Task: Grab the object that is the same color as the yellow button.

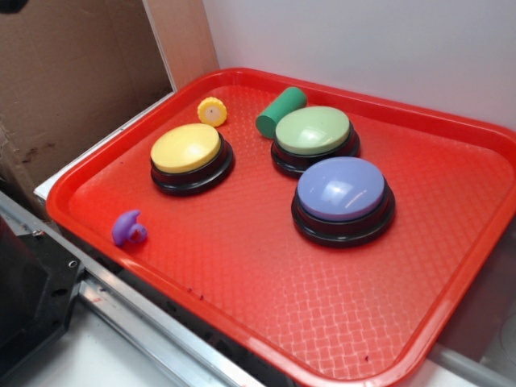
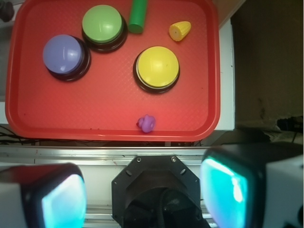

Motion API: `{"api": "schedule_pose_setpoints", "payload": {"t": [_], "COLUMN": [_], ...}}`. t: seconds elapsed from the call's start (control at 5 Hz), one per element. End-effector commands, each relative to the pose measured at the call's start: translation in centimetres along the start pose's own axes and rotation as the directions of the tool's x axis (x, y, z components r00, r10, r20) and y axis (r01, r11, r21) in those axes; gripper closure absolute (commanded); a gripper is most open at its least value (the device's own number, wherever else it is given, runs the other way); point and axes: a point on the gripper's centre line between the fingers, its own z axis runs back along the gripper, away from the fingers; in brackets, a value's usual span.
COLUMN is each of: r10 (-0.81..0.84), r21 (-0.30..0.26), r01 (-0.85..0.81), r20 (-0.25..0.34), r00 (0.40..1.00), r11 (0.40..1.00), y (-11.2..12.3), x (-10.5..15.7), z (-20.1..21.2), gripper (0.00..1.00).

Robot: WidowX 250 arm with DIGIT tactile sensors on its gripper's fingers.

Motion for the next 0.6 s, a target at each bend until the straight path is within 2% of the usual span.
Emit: {"api": "schedule_pose_setpoints", "payload": {"t": [0.0,0.2,0.4], "r10": [0.000,0.022,0.116], "r21": [0.000,0.007,0.036], "r01": [0.000,-0.022,-0.116], "r20": [0.000,0.015,0.017], "r00": [1.000,1.000,0.993], "r11": [1.000,1.000,0.993], "y": [0.0,0.0,0.9], "x": [0.0,0.8,2.4], "z": [0.0,-1.0,-2.5], "gripper": [0.00,0.00,0.00]}}
